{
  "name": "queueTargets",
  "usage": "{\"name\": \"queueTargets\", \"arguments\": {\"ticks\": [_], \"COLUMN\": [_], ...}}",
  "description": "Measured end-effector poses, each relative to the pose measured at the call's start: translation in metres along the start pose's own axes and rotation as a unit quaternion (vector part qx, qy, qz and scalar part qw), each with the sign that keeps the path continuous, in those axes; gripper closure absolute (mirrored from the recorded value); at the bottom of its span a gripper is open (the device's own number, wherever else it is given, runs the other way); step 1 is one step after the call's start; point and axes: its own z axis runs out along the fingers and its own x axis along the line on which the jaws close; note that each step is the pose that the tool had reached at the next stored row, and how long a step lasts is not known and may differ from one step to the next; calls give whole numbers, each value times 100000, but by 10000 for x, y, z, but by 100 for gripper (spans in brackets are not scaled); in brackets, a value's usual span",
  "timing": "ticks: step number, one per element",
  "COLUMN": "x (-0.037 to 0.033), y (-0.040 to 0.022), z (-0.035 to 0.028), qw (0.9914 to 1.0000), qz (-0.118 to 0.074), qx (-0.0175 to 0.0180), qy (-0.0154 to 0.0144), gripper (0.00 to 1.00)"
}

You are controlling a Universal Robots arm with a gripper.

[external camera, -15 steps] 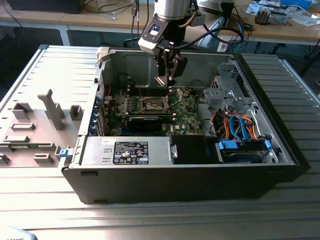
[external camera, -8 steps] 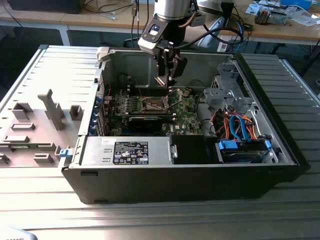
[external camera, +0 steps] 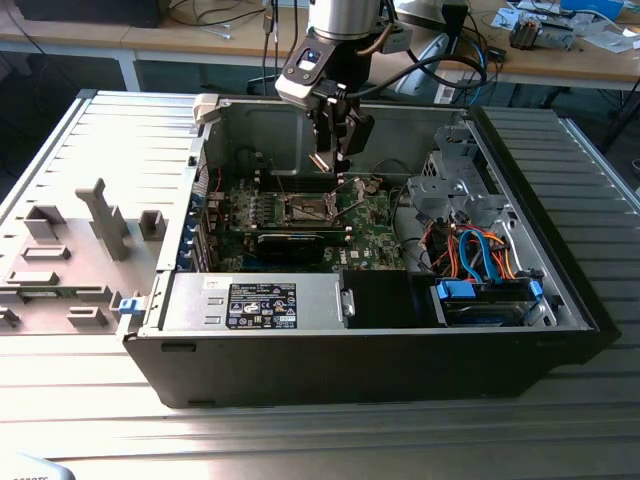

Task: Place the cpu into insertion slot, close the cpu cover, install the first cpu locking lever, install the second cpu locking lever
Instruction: 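Place the cpu into insertion slot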

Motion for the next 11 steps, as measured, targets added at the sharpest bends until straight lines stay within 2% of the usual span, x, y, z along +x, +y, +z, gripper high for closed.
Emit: {"name": "queueTargets", "arguments": {"ticks": [11], "x": [0], "y": [0], "z": [1], "qw": [99998], "qz": [552], "qx": [25], "qy": [0], "gripper": [46]}}
